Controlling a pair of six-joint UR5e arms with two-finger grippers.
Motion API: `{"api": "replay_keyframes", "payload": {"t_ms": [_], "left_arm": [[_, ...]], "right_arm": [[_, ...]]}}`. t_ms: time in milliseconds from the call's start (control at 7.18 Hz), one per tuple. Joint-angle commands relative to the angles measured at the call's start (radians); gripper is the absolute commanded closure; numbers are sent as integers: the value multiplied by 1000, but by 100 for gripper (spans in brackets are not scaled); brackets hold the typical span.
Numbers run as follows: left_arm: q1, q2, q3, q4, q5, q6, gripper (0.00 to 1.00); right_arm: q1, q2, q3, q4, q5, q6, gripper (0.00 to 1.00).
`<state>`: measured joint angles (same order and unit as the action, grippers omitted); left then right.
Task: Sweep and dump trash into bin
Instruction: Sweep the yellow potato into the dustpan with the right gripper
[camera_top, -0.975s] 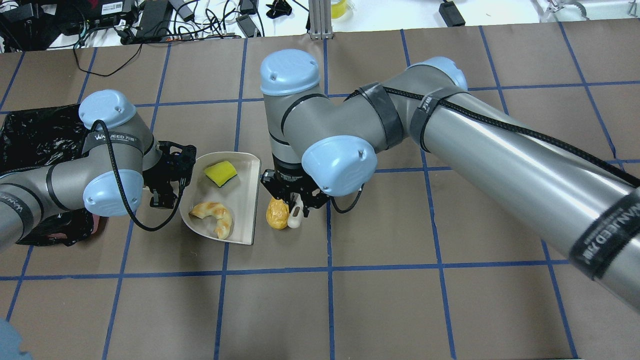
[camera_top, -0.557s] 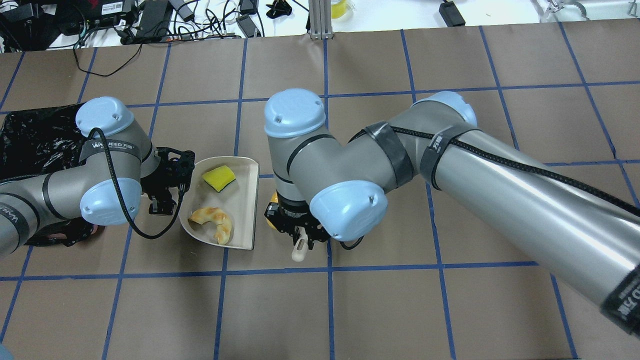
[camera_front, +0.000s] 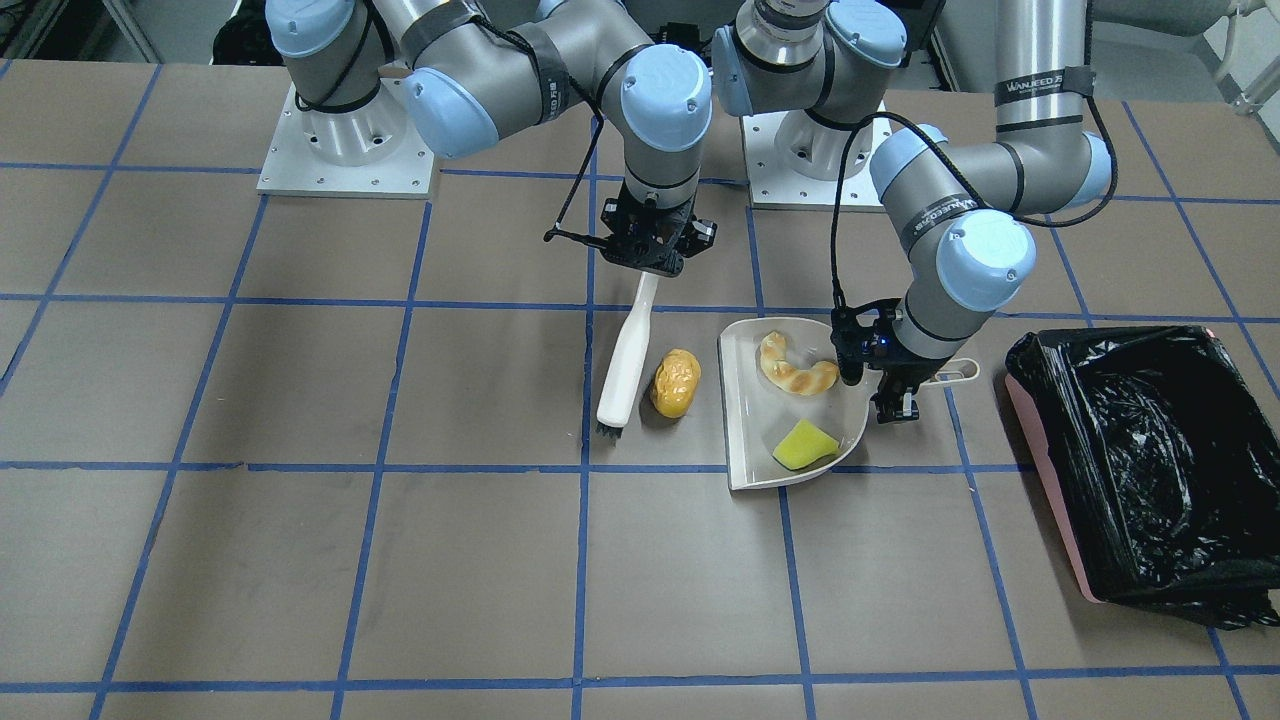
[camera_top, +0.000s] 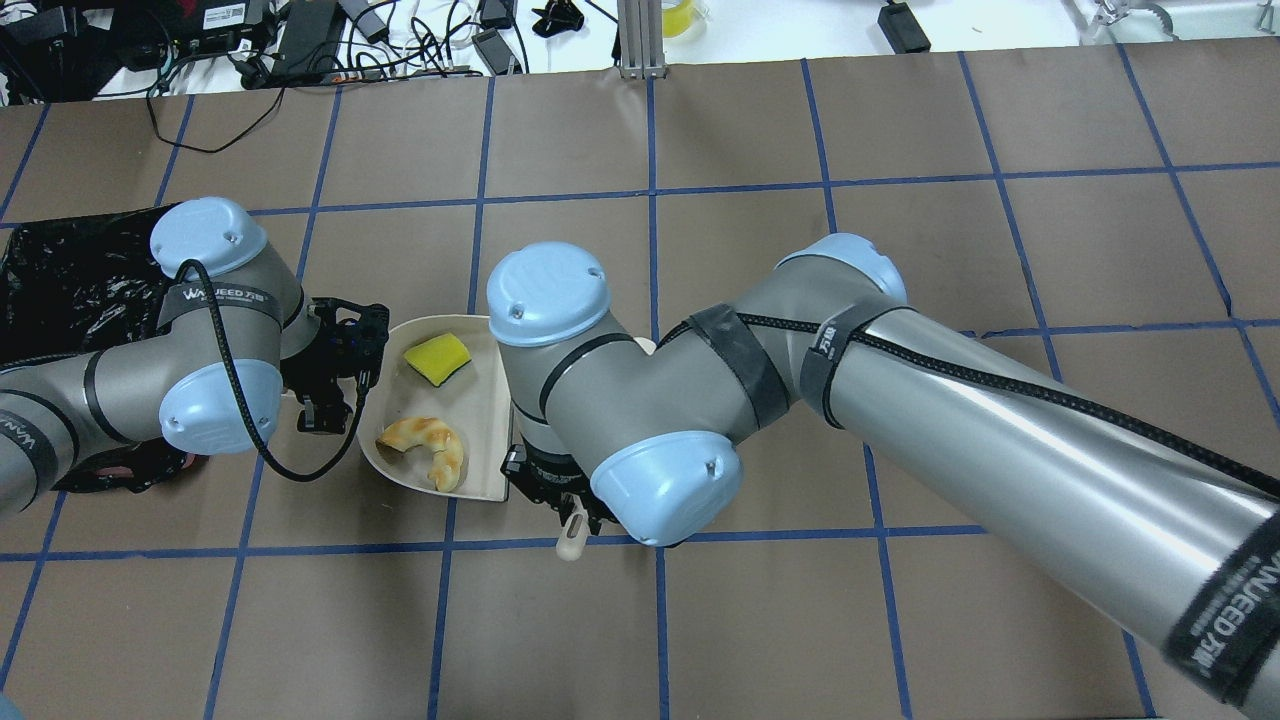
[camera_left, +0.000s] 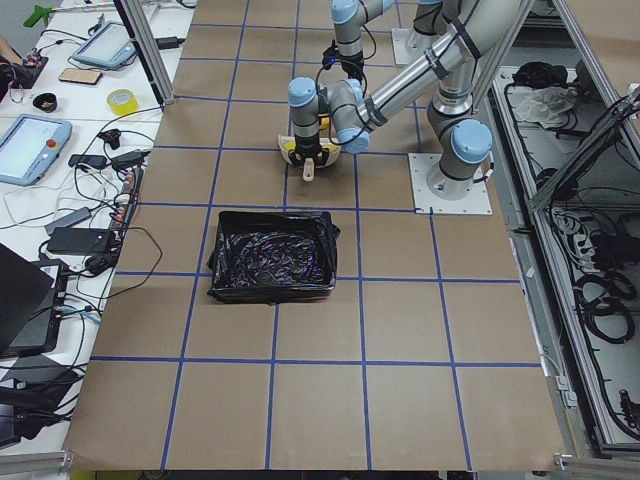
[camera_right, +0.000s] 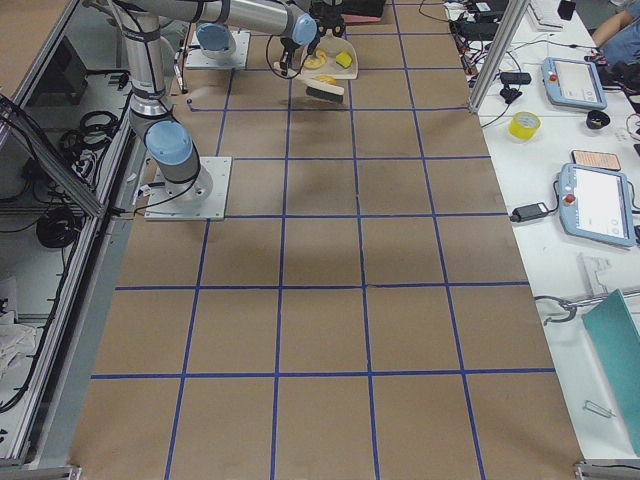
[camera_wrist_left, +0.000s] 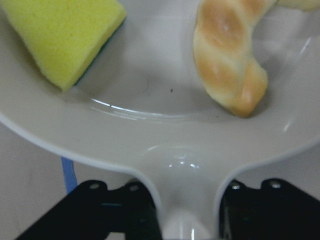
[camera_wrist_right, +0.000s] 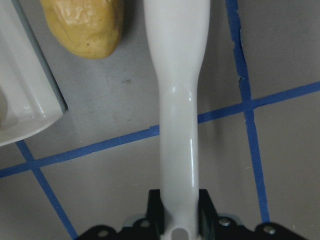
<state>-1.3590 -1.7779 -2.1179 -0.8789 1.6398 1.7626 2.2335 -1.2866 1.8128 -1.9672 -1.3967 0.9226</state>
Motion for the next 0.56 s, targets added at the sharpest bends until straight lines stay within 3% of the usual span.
{"api": "replay_keyframes", "payload": {"t_ms": [0, 139, 278, 418], "left_arm": [[0, 0, 3, 0, 0, 0, 100], [0, 0, 3, 0, 0, 0, 100], [1, -1, -1, 0, 0, -2, 100], [1, -3, 7, 0, -3, 0, 100]], "right_arm": [[46, 42, -6, -97, -1, 63, 100], [52, 61, -12, -173, 14, 93, 100], [58, 65, -27, -209, 84, 103, 100], [70, 82, -85, -205, 91, 137, 100]]}}
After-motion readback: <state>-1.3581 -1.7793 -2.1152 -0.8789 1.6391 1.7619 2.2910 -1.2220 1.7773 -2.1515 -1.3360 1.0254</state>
